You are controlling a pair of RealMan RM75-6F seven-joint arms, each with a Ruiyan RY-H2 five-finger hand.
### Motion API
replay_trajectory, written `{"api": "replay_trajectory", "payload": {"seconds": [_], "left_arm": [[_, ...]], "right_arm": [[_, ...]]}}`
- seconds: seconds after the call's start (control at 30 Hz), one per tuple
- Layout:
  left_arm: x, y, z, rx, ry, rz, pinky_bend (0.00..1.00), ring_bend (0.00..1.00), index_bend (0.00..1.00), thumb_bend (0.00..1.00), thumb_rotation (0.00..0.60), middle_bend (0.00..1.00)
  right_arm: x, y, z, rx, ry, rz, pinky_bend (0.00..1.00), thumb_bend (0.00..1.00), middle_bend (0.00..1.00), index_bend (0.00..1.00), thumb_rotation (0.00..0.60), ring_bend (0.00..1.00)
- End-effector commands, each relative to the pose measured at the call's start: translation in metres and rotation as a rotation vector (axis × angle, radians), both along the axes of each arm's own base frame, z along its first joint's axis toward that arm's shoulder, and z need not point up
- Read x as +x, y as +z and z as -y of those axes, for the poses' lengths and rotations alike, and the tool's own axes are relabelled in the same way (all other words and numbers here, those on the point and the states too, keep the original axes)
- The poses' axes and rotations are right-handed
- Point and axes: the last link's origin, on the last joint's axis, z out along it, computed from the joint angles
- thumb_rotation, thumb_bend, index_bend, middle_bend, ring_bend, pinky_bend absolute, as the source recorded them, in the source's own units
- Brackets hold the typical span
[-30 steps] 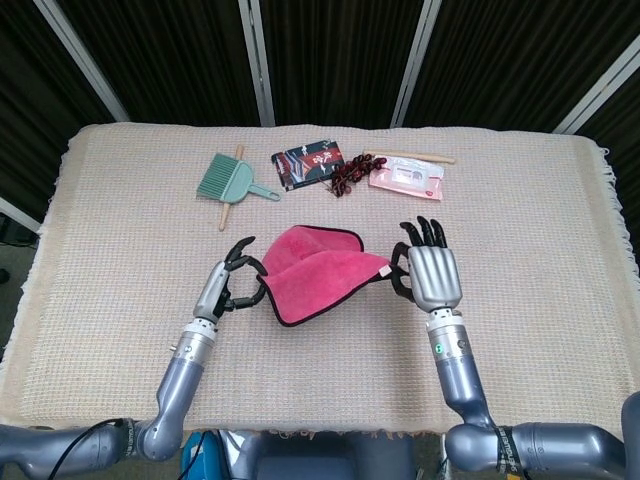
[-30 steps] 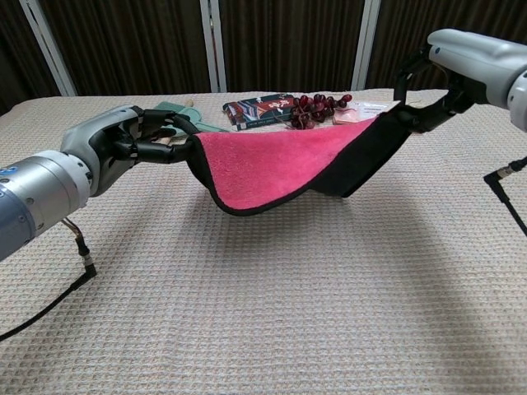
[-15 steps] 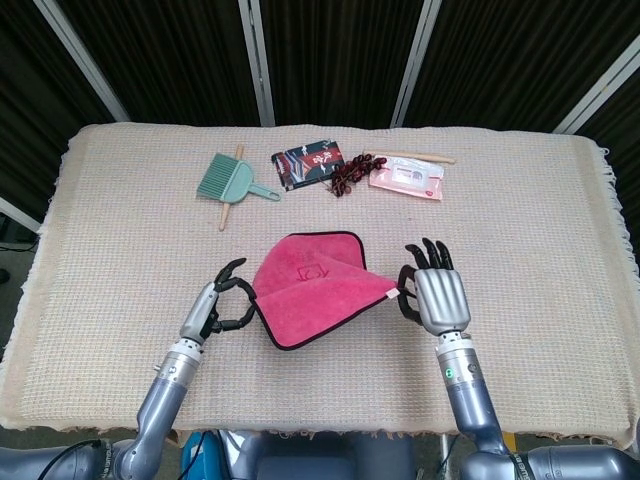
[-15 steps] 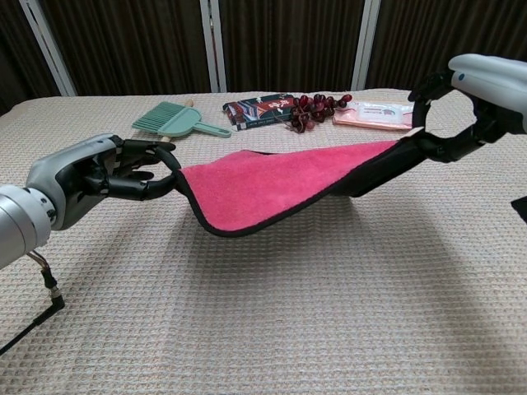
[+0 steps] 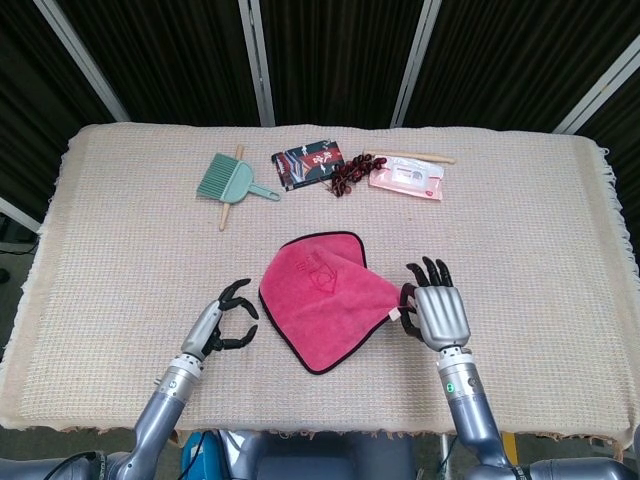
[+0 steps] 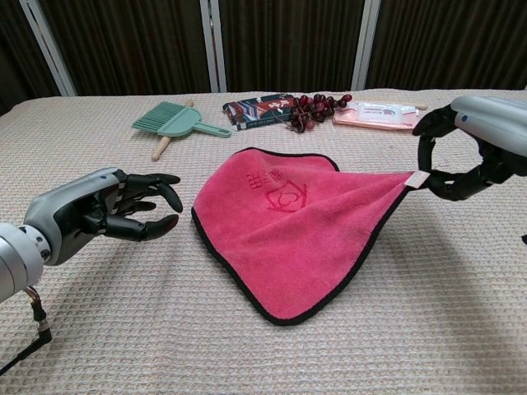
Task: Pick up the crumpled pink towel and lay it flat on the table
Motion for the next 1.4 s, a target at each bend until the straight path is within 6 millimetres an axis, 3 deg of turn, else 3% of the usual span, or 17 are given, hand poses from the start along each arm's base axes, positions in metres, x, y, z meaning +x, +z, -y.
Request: {"api": "replay_trajectory", "payload": {"seconds": [0.03, 0.13, 0.2, 0.27, 0.57, 0.8, 0.97, 1.4], "left_arm": [[-0.001, -0.001, 0.001, -0.003, -0.004, -0.002, 0.00, 0.00, 0.46, 0.41, 0.600, 0.05], [-0.001, 0.000, 0.003, -0.002, -0.013, -0.009, 0.00, 0.00, 0.32, 0.37, 0.600, 0.02], [-0.003, 0.001, 0.004, -0.001, -0.031, -0.029, 0.00, 0.00, 0.21, 0.33, 0.600, 0.00], [-0.004, 0.002, 0.005, 0.000, -0.048, -0.045, 0.00, 0.00, 0.14, 0.31, 0.600, 0.00], [-0.004, 0.020, 0.008, 0.040, -0.130, -0.107, 0.00, 0.00, 0.07, 0.28, 0.600, 0.00], [-0.012, 0.045, 0.009, 0.111, -0.214, -0.219, 0.00, 0.00, 0.08, 0.27, 0.600, 0.00], [-0.014, 0.059, -0.006, 0.268, -0.302, -0.405, 0.00, 0.00, 0.04, 0.12, 0.600, 0.00], [-0.011, 0.033, -0.035, 0.500, -0.284, -0.703, 0.00, 0.00, 0.00, 0.10, 0.600, 0.00]], "right_arm": [[0.000, -0.001, -0.002, 0.005, 0.002, -0.006, 0.00, 0.48, 0.19, 0.61, 0.600, 0.00], [-0.002, 0.000, -0.005, 0.010, -0.001, -0.025, 0.00, 0.48, 0.15, 0.31, 0.600, 0.00], [-0.004, 0.001, -0.008, 0.015, -0.005, -0.037, 0.00, 0.48, 0.07, 0.08, 0.600, 0.00], [-0.005, 0.003, -0.010, 0.014, -0.005, -0.045, 0.00, 0.48, 0.02, 0.00, 0.600, 0.00], [-0.006, 0.017, -0.021, -0.022, 0.002, -0.048, 0.00, 0.48, 0.00, 0.00, 0.600, 0.00], [-0.025, 0.036, -0.035, -0.095, -0.070, -0.011, 0.00, 0.48, 0.00, 0.00, 0.600, 0.00], [-0.032, 0.045, -0.045, -0.133, -0.083, 0.066, 0.00, 0.48, 0.00, 0.00, 0.600, 0.00], [-0.044, 0.035, -0.058, -0.107, -0.060, 0.116, 0.00, 0.48, 0.00, 0.00, 0.600, 0.00]]}}
